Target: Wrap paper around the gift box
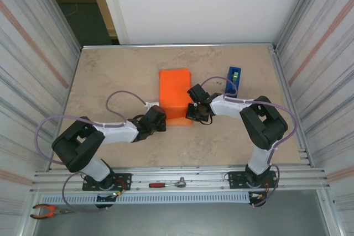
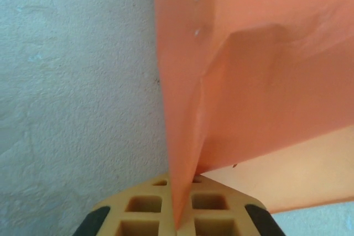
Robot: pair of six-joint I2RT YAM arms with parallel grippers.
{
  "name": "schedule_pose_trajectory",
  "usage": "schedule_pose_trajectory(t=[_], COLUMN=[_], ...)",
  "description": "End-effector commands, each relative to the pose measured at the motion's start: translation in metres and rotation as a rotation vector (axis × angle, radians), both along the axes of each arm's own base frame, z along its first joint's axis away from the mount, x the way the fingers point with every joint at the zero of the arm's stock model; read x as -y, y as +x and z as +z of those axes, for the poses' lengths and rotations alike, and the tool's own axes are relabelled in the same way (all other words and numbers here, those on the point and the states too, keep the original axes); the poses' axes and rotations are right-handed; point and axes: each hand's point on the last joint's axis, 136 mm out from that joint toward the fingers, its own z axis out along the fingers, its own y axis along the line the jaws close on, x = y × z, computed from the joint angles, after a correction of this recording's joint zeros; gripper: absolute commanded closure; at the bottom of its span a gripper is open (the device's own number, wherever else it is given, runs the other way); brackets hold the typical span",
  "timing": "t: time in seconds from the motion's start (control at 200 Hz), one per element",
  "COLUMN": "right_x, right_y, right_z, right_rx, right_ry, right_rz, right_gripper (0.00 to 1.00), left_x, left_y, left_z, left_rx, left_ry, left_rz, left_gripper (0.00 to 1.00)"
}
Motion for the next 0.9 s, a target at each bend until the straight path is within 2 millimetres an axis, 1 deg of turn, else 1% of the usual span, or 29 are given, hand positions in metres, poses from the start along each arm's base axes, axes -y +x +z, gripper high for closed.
schedule_pose_trajectory(t=[0.0,0.04,0.13,0.256,0.276,0.316,0.386,0.476,0.636,0.706,0.842,0.867,0.892], right_x=[0.001,0.002,0.002,0.003,0.002,0.003,0.003,0.003,0.001,0.002,0.001,0.001,0.002], right_y=[-0.017,-0.017,-0.017,-0.018,-0.017,-0.018,-0.018,-0.019,-0.019,-0.020,-0.021,-0.022,-0.022], right_z=[-0.009,-0.009,-0.008,-0.009,-0.009,-0.010,-0.010,-0.010,-0.010,-0.010,-0.004,-0.002,0.001], right_rx=[-0.054,-0.053,-0.051,-0.054,-0.053,-0.053,-0.052,-0.054,-0.055,-0.053,-0.048,-0.045,-0.043], right_ry=[-0.015,-0.016,-0.017,-0.020,-0.018,-0.020,-0.019,-0.017,-0.015,-0.014,-0.008,-0.007,-0.005], right_rz=[0.000,0.000,0.000,-0.001,0.000,-0.001,-0.002,0.001,0.004,0.008,0.031,0.037,0.040], right_gripper=[1.00,1.00,1.00,1.00,1.00,1.00,1.00,1.00,1.00,1.00,1.00,0.97,0.92], left_x=[-0.011,-0.011,-0.009,-0.008,-0.009,-0.008,-0.005,0.003,0.012,0.009,-0.003,-0.005,-0.005], left_y=[-0.003,-0.004,-0.004,-0.002,-0.002,0.000,0.005,0.012,0.026,0.032,0.039,0.039,0.040], left_z=[0.015,0.022,0.035,0.046,0.047,0.049,0.047,0.045,0.032,0.025,0.012,0.009,0.007], left_rx=[0.040,0.057,0.091,0.111,0.116,0.123,0.117,0.119,0.118,0.119,0.101,0.093,0.090], left_ry=[0.008,-0.005,-0.029,-0.053,-0.055,-0.056,-0.048,-0.044,-0.006,0.024,0.086,0.093,0.096], left_rz=[-0.009,-0.019,-0.044,-0.058,-0.059,-0.065,-0.075,-0.097,-0.097,-0.069,0.018,0.028,0.033], left_gripper=[0.83,0.72,0.54,0.48,0.46,0.44,0.43,0.41,0.41,0.41,0.41,0.41,0.41])
